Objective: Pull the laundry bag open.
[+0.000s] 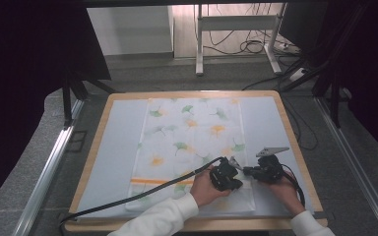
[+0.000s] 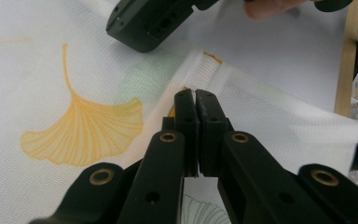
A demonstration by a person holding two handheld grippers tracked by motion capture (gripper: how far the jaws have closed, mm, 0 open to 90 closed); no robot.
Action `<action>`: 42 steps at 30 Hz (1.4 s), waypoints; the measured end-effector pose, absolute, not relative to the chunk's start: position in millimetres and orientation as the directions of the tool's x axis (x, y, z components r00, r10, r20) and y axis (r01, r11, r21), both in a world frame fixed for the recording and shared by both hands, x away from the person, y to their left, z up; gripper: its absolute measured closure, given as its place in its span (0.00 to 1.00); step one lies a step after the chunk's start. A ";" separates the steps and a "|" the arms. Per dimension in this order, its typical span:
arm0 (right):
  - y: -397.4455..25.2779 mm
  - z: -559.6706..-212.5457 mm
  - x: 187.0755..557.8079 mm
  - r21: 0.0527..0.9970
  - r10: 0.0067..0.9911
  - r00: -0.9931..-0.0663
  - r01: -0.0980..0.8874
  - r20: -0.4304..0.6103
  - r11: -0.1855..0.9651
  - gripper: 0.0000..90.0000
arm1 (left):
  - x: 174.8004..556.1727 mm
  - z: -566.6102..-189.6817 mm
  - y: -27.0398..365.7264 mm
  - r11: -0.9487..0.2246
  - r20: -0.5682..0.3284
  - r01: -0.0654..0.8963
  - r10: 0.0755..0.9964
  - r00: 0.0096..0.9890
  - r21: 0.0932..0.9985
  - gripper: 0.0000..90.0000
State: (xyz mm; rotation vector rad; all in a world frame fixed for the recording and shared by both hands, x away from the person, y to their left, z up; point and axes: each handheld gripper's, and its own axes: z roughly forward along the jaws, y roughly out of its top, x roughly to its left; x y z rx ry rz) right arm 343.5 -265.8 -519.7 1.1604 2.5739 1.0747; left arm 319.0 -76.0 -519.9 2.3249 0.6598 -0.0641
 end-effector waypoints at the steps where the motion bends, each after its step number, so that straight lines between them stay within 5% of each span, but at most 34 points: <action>1: -265.8 -519.7 343.6 0.650 0.695 -0.699 0.610 0.170 0.454 0.99 | 319.4 -520.0 -76.2 -0.619 -0.227 0.477 0.441 0.869 0.624 0.99; 9: -266.0 -519.8 343.9 0.649 0.695 -0.697 0.613 0.174 0.451 0.99 | 318.0 -520.3 -78.2 -0.615 -0.232 0.479 0.440 0.868 0.626 0.91; 20: -265.4 -519.9 343.6 0.650 0.700 -0.694 0.613 0.171 0.449 0.99 | 312.3 -521.2 -79.3 -0.636 -0.150 0.420 0.434 0.888 0.648 1.00; 42: -265.0 -518.1 338.6 0.664 0.698 -0.706 0.579 0.118 0.473 0.99 | 318.2 -520.7 -71.7 -0.612 -0.230 0.485 0.449 0.863 0.625 1.00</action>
